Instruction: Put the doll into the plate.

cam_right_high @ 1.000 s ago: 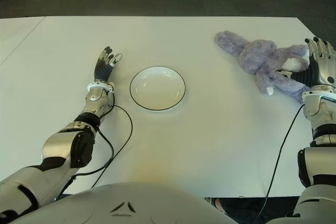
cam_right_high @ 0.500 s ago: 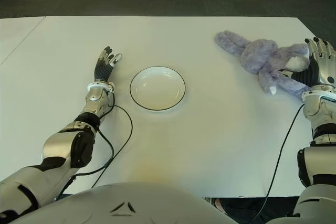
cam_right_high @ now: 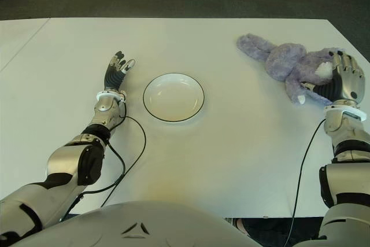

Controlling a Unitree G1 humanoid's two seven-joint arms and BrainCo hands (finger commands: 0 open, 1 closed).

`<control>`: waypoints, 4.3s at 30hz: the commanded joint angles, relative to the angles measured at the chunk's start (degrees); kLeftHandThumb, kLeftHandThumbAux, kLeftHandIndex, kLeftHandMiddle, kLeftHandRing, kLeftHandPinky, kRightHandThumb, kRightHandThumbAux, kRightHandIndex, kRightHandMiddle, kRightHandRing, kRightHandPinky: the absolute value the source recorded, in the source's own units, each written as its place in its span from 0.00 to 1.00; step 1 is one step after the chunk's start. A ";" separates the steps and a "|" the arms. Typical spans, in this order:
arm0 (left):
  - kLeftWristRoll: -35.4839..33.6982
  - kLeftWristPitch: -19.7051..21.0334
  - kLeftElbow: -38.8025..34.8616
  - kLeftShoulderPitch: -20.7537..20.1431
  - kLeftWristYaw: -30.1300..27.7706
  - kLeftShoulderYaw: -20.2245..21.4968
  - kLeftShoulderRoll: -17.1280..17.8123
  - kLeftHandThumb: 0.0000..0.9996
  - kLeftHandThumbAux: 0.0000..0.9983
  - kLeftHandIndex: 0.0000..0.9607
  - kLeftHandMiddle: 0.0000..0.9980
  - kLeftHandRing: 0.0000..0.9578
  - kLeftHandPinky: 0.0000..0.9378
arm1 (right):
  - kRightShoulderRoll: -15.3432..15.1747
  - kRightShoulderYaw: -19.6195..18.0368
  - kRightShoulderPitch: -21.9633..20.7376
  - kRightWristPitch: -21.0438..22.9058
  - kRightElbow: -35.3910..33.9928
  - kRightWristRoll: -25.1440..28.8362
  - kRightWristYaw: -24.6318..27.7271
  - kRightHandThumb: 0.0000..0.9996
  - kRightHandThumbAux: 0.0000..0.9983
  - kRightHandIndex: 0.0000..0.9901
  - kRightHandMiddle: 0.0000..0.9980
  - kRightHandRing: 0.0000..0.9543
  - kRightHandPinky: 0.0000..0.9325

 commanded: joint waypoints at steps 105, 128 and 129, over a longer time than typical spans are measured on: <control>-3.04 3.50 7.09 11.92 -4.99 3.11 -1.88 0.00 0.52 0.01 0.03 0.01 0.00 | 25.80 -23.91 6.84 -16.97 -37.95 40.72 38.49 0.70 0.71 0.44 0.83 0.90 0.91; -2.77 3.94 7.17 11.64 -4.62 2.91 -1.94 0.00 0.51 0.01 0.03 0.01 0.00 | 26.53 -25.98 6.86 -16.08 -45.67 36.81 36.88 0.71 0.72 0.44 0.83 0.90 0.90; -2.79 3.89 7.17 11.64 -4.55 2.93 -1.94 0.00 0.51 0.01 0.03 0.01 0.00 | 26.45 -26.04 6.70 -16.15 -45.52 36.78 36.96 0.71 0.72 0.44 0.83 0.90 0.90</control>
